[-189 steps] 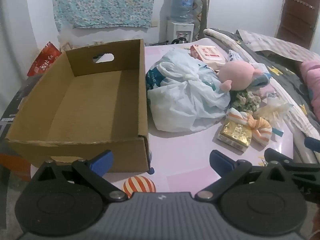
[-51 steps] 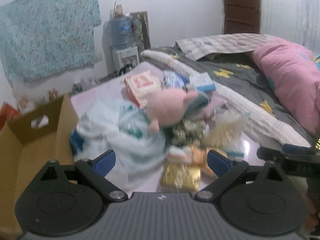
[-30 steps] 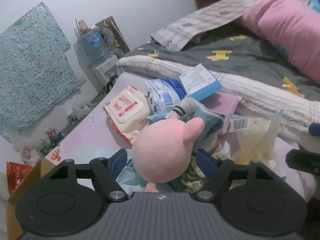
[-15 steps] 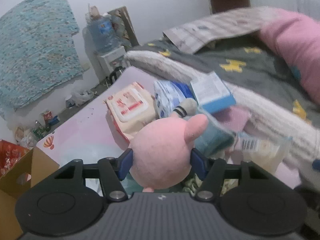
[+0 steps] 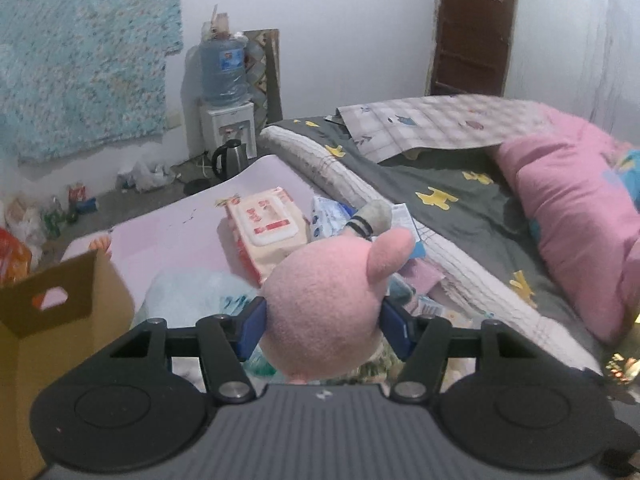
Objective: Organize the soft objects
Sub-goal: 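Carry the pig into the box with the left gripper while the right grasps the clear food bag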
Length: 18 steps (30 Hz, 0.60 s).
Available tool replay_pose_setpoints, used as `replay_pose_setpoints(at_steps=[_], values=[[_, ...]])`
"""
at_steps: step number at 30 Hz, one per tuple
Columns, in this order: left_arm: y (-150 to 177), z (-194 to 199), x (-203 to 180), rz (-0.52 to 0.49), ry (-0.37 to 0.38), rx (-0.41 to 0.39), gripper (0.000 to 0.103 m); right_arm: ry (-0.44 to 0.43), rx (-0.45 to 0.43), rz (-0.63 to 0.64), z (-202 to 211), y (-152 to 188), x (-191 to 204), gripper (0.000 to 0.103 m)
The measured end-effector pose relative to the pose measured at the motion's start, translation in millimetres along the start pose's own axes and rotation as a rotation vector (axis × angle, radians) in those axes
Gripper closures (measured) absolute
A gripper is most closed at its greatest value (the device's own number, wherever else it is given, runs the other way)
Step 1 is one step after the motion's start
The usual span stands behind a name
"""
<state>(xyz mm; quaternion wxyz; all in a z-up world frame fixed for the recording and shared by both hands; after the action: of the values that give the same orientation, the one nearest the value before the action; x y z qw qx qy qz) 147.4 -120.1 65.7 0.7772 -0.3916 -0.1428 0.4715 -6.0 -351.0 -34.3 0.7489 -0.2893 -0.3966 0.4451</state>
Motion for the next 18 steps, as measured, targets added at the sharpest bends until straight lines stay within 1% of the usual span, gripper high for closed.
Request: replay_pose_setpoints(at_steps=[5, 8, 11, 13, 17, 18], values=[[11, 51, 32, 0.067, -0.047, -0.048, 0.041, -0.037, -0.016, 0.049, 11, 2, 26, 0.002], [18, 84, 61, 0.11, -0.127, -0.085, 0.041, -0.027, -0.013, 0.052, 15, 4, 32, 0.002], [24, 111, 99, 0.163, -0.243, -0.105, 0.041, 0.019, -0.016, 0.047, 13, 3, 29, 0.002], [29, 121, 124, 0.197, -0.305, -0.102, 0.041, 0.065, -0.01, 0.033, 8, 1, 24, 0.002], [36, 126, 180, 0.269, -0.425, -0.074, 0.041, 0.143, 0.013, -0.027, -7, -1, 3, 0.002], [38, 126, 193, 0.28, -0.444, -0.065, 0.041, 0.152, 0.023, -0.045, -11, -1, -1, 0.003]])
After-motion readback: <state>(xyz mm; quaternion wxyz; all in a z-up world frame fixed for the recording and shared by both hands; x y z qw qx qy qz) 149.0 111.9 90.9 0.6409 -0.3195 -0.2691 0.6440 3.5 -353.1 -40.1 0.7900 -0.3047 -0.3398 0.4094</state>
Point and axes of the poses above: each gripper's, at about its wrist camera, not at the fingertips, and z roughly against the way its jaws point, x to its left, y to its underside, the point moved 1 cm from there along -z, roughly the way its jaws point, and after that the axes turned 12 degrees about y, right-handed, at the moved point
